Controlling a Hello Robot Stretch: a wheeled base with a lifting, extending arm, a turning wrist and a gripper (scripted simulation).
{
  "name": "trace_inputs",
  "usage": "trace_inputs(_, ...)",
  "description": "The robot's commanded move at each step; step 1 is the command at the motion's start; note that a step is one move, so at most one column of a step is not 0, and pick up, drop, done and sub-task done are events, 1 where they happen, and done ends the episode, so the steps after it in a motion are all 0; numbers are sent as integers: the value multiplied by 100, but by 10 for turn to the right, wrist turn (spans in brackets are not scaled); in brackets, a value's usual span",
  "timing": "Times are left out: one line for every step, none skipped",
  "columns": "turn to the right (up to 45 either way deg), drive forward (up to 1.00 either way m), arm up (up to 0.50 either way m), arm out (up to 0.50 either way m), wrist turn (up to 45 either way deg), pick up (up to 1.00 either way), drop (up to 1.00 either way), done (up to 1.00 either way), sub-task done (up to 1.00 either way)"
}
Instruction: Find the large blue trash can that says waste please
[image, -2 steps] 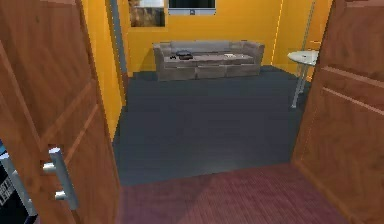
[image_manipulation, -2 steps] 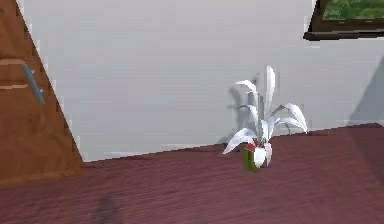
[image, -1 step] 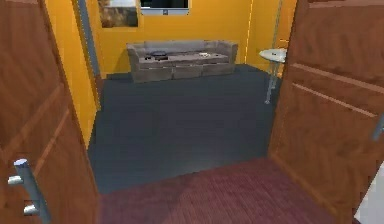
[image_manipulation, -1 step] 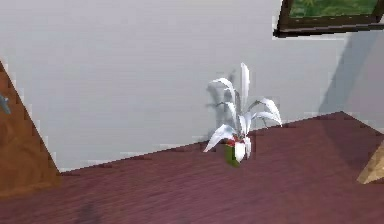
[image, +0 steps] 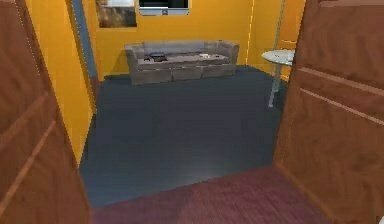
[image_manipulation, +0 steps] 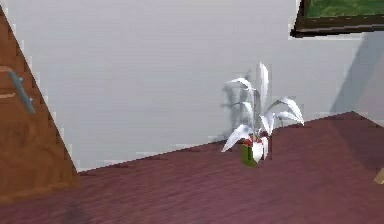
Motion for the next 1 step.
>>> trace_inputs(-450,0,0,0,0,0,0,0,0)
